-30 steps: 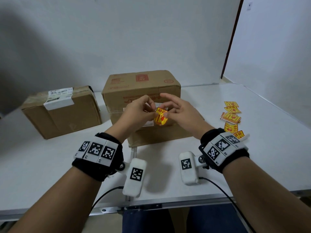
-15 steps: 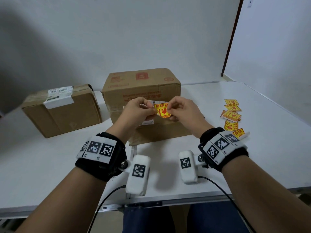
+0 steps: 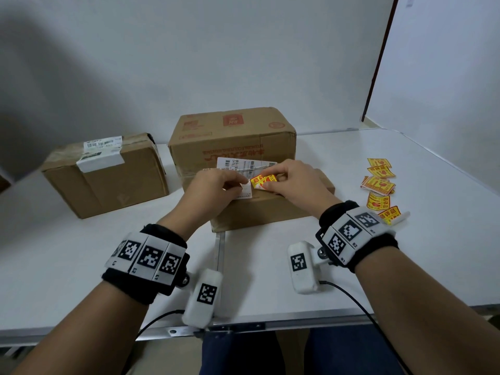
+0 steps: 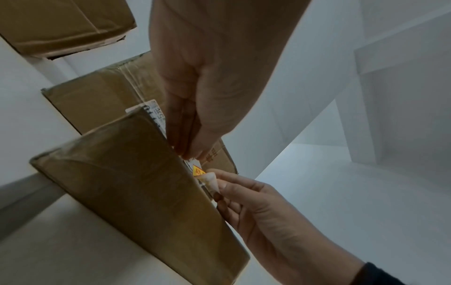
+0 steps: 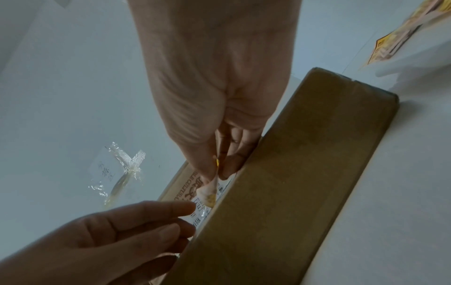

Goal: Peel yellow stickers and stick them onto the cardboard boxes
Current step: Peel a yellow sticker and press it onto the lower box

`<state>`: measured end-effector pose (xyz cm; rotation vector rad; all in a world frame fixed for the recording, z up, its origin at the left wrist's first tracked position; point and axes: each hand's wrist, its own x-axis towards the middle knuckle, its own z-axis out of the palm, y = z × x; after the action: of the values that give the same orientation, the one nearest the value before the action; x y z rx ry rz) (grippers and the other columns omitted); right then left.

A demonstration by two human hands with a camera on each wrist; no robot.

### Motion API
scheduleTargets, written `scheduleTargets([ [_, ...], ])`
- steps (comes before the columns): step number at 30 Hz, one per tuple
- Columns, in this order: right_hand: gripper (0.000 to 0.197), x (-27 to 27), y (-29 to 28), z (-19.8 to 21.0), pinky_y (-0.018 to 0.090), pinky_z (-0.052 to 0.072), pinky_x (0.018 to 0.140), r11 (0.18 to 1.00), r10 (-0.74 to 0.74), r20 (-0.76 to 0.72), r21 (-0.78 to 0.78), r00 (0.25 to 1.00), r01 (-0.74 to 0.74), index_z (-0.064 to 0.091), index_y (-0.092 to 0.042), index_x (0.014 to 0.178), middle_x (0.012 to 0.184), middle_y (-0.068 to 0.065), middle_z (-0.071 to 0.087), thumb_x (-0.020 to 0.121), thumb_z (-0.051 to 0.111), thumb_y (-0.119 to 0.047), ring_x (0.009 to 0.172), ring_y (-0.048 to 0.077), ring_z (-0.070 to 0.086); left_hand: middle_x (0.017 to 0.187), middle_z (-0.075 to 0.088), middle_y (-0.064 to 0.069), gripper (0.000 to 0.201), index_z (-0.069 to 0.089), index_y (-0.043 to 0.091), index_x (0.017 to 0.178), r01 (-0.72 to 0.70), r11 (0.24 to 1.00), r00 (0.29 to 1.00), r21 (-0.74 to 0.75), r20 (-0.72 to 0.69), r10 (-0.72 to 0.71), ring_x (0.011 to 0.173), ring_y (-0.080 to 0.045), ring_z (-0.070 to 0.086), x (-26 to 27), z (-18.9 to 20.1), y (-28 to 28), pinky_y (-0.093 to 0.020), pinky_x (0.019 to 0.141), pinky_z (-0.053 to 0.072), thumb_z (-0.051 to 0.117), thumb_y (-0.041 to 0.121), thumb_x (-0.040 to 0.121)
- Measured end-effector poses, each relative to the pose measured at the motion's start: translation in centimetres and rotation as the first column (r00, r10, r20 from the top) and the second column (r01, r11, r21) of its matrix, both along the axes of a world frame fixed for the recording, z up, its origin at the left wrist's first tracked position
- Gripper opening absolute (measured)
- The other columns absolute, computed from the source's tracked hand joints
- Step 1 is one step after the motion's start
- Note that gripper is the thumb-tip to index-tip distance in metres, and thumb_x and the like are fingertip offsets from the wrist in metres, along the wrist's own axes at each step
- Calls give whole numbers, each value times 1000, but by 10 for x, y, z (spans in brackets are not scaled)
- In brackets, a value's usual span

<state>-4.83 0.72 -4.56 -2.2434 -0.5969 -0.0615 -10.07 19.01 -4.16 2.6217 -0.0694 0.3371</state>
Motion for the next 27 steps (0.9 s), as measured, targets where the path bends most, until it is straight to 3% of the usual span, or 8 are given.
scheduleTargets([
  [3, 34, 0, 1, -2, 2, 30, 58, 998, -32, 19, -45, 999, 33, 67, -24, 122, 130, 0, 59, 89, 66, -32, 95, 1, 44, 120, 69, 1, 29, 68, 23, 120, 8, 998, 1000, 55, 17, -9, 107, -12, 62, 0, 0, -1, -16, 83, 40, 59, 17, 94],
  [7, 35, -1, 1, -4, 2, 28, 58, 996, -62, 45, -56, 997, 64, 66, -23, 123, 128, -2, 61, 89, 66, -32, 83, -1, 46, 129, 64, 1, 30, 67, 24, 122, -12, 995, 1000, 100, 15, 11, 116, -17, 58, 2, -1, -4, -23, 91, 43, 57, 18, 95],
  [9, 36, -1, 2, -6, 3, 28, 60, 996, -68, 52, -52, 996, 71, 66, -22, 123, 128, -1, 62, 89, 66, -32, 88, -1, 46, 130, 64, 1, 30, 67, 24, 122, -14, 995, 1000, 102, 10, 13, 117, -18, 58, 3, -3, -5, -26, 92, 44, 56, 17, 95],
  [18, 36, -6, 9, -8, 2, 29, 62, 996, -82, 56, -27, 995, 84, 67, -19, 123, 127, 2, 61, 88, 67, -30, 98, 4, 49, 108, 70, 3, 29, 69, 29, 117, 18, 994, 999, 104, 30, -21, 93, -13, 62, 9, -7, -9, -26, 77, 48, 59, 20, 92],
  [21, 35, -7, 10, -8, 5, 34, 71, 996, -83, 52, -39, 995, 85, 68, -20, 122, 128, 1, 61, 88, 67, -29, 111, 12, 56, 102, 70, 4, 26, 70, 29, 114, 51, 994, 998, 101, 40, -55, 89, -13, 62, 10, -8, -12, -32, 80, 53, 63, 23, 90],
  [23, 34, -7, 11, -8, 14, 39, 79, 995, -88, 54, -43, 995, 91, 68, -21, 121, 128, 0, 62, 88, 68, -29, 113, 15, 57, 100, 71, 5, 23, 72, 29, 111, 67, 992, 996, 106, 51, -72, 88, -13, 62, 10, -9, -14, -37, 79, 55, 64, 24, 90],
  [27, 34, -7, 12, -8, 15, 38, 82, 994, -90, 57, -51, 994, 93, 67, -20, 122, 129, 1, 62, 88, 68, -25, 114, 15, 58, 96, 71, 7, 16, 74, 30, 101, 52, 991, 995, 122, 81, -62, 84, -11, 61, 12, -11, -17, -36, 75, 55, 64, 27, 88],
])
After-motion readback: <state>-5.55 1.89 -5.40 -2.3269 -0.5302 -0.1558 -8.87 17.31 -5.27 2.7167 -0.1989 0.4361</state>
